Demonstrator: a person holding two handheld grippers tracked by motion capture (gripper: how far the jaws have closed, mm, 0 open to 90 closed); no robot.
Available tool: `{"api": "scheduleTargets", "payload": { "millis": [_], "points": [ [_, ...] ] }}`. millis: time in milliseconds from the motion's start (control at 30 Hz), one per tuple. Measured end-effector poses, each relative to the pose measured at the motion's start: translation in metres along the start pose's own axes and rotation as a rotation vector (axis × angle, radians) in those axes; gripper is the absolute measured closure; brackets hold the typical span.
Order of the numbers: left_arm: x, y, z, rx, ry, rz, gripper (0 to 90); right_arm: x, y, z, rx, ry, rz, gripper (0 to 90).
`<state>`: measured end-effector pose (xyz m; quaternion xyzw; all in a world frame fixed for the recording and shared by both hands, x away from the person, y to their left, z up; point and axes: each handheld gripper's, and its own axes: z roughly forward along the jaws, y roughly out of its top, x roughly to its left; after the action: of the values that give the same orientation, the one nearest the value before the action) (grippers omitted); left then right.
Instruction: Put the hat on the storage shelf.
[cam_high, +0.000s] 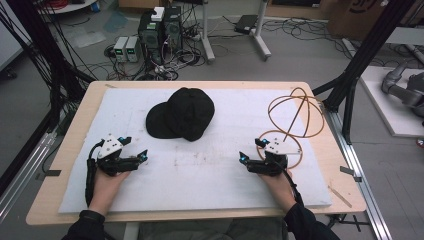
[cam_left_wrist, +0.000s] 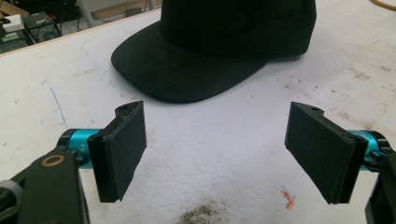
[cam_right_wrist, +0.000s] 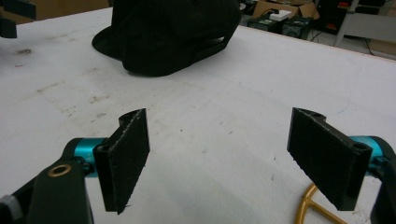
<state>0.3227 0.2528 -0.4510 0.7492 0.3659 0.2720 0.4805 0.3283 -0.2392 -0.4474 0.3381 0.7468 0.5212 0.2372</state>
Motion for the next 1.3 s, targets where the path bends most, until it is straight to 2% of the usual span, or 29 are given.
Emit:
{"api": "scheduleTargets", "payload": {
  "millis": [200,367,500,533,600,667,900,1000,1033,1067,1167,1233,1300],
  "points": [
    [0.001,0.0,0.0,-0.001,0.002,-0.003,21.1,0.002,0.001,0.001,-0.01,0.0,-0.01,20.5],
    [0.002,0.0,0.001,0.01,0.003,-0.013,21.1,0.01,0.009,0.007,-0.031,0.016,-0.067,20.5],
    [0.002,0.0,0.0,0.009,0.004,-0.014,21.2,0.019,0.02,0.017,-0.043,0.058,-0.092,22.3],
    [0.002,0.0,0.001,0.009,0.003,-0.014,21.3,0.024,0.027,0.023,-0.06,0.082,-0.097,23.5],
    [0.002,0.0,0.0,0.008,0.003,-0.016,21.3,0.026,0.031,0.025,-0.06,0.09,-0.102,23.8],
    [0.002,0.0,0.0,0.006,0.001,-0.022,21.3,0.03,0.04,0.034,-0.074,0.111,-0.12,26.9],
    [0.003,0.0,0.0,0.005,0.005,-0.027,21.3,0.034,0.06,0.058,-0.084,0.134,-0.099,29.9],
    [0.003,0.0,0.0,0.007,0.01,-0.026,21.5,0.038,0.078,0.074,-0.089,0.165,-0.1,31.1],
    [0.003,0.0,0.001,0.008,0.009,-0.027,21.5,0.038,0.078,0.074,-0.089,0.165,-0.1,31.1],
    [0.003,0.0,0.001,0.009,0.009,-0.028,21.6,0.041,0.086,0.083,-0.093,0.177,-0.104,32.3],
    [0.003,0.0,0.001,0.008,0.01,-0.03,21.6,0.045,0.091,0.093,-0.098,0.192,-0.104,33.2],
    [0.003,0.0,0.001,0.01,0.009,-0.029,21.6,0.05,0.094,0.103,-0.087,0.202,-0.086,33.3],
    [0.003,0.0,0.001,0.01,0.009,-0.029,21.7,0.058,0.096,0.113,-0.073,0.216,-0.09,33.3]
  ]
}}
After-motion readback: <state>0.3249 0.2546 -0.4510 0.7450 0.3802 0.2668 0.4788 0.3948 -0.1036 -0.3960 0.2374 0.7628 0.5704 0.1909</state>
